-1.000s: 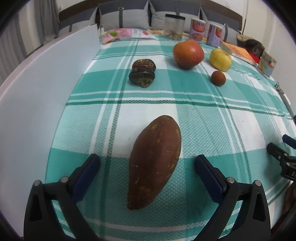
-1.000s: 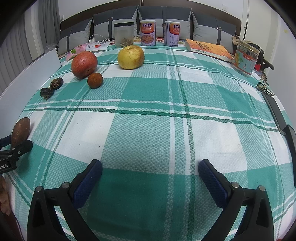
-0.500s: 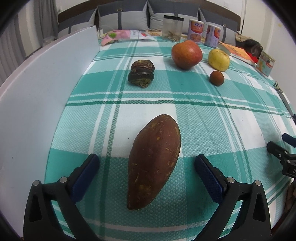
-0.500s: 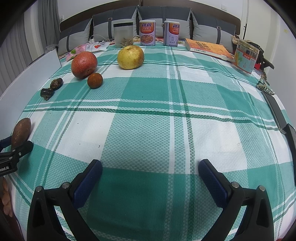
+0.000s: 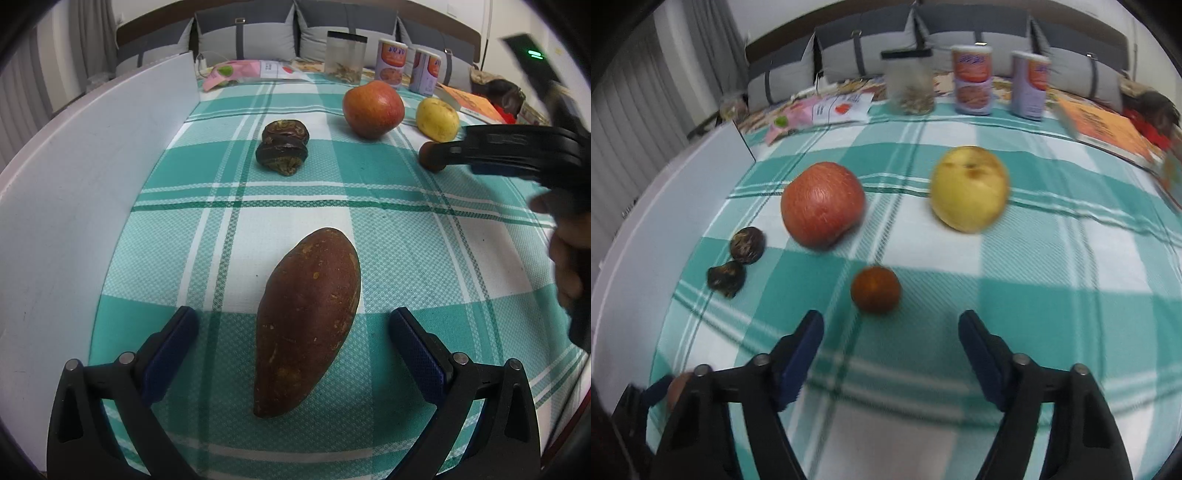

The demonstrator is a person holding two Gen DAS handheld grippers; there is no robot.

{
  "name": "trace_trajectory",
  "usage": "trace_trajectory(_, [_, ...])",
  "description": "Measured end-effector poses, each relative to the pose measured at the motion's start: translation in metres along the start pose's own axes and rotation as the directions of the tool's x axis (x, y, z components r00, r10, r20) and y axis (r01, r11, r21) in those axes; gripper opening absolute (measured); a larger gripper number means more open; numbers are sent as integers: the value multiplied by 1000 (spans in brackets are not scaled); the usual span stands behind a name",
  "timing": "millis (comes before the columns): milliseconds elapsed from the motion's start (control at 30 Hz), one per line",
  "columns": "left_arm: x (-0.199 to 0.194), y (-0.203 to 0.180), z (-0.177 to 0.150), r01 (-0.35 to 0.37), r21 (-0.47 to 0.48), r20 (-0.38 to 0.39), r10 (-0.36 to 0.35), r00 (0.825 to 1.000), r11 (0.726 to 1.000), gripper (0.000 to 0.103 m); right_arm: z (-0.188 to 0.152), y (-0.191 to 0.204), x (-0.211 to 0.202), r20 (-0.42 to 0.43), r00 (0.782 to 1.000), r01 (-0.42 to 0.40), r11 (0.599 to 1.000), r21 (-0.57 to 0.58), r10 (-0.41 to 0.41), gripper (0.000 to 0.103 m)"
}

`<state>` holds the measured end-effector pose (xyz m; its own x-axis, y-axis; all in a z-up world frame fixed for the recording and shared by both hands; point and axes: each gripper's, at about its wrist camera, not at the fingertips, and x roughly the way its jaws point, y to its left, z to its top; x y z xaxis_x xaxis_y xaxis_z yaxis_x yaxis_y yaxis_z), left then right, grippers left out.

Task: Organize fruits
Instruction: 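Move the right tool to the small brown round fruit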

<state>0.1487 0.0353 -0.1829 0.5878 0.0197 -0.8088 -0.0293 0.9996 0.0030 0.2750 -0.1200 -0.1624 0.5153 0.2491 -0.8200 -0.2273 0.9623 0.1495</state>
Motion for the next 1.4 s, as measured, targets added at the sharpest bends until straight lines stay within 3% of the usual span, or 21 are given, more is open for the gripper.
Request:
trace_trajectory(67, [0, 0, 0, 0, 0, 0, 0, 1000, 1000, 103, 6, 6, 14, -17, 1000, 13, 1000, -26, -13, 56])
trace_trajectory(100, [0, 0, 0, 0, 0, 0, 0, 1000, 1000, 103, 7, 9, 18, -20, 1000, 17, 999, -46, -18, 43])
trace_trajectory(167, [0, 0, 0, 0, 0, 0, 0, 1000, 1000, 103, 8, 15, 20, -4, 999, 48, 994, -95, -48, 31])
trace_trajectory(333, [0, 0, 0, 0, 0, 1, 0, 1000, 1000, 103, -4, 2, -6, 16, 999, -43, 998, -49, 43, 31])
trace_trajectory(467, [0, 0, 0, 0, 0, 1, 0, 1000, 1000, 103, -42, -3, -44, -29, 993, -118, 992, -53, 117, 31])
trace_trajectory(600, [0, 0, 0, 0, 0, 1, 0, 1000, 1000, 103, -88, -2, -66, -62, 992, -116, 991, -69, 112, 31])
trace_trajectory(700, [0, 0, 0, 0, 1, 2, 0, 1000, 1000, 103, -114, 2, -71, -50, 997, -61, 994, -89, 57, 32])
trace_trajectory(767, [0, 0, 0, 1, 1, 2, -1, 1000, 1000, 103, -124, 3, -72, -27, 999, -41, 996, -76, 39, 37])
trace_trajectory(833, [0, 0, 0, 1, 0, 2, -1, 1000, 1000, 103, -130, 6, -74, 6, 1000, -21, 997, -69, 21, 61])
trace_trajectory(867, [0, 0, 0, 1, 0, 2, -1, 1000, 1000, 103, -134, 8, -75, 19, 1000, 3, 998, -69, -2, 80])
trace_trajectory(900, [0, 0, 0, 1, 0, 2, -1, 1000, 1000, 103, -138, 10, -76, 28, 999, 22, 997, -74, -20, 89])
trace_trajectory(1033, [0, 0, 0, 2, 0, 2, -2, 1000, 1000, 103, -146, 19, -73, 28, 997, 77, 989, -123, -74, 91])
trace_trajectory(1167, [0, 0, 0, 1, 0, 3, -1, 1000, 1000, 103, -152, 18, -71, 52, 994, 103, 987, -126, -97, 103])
trace_trajectory(1400, [0, 0, 0, 1, 0, 3, -1, 1000, 1000, 103, -153, 18, -69, 61, 993, 106, 987, -121, -100, 103])
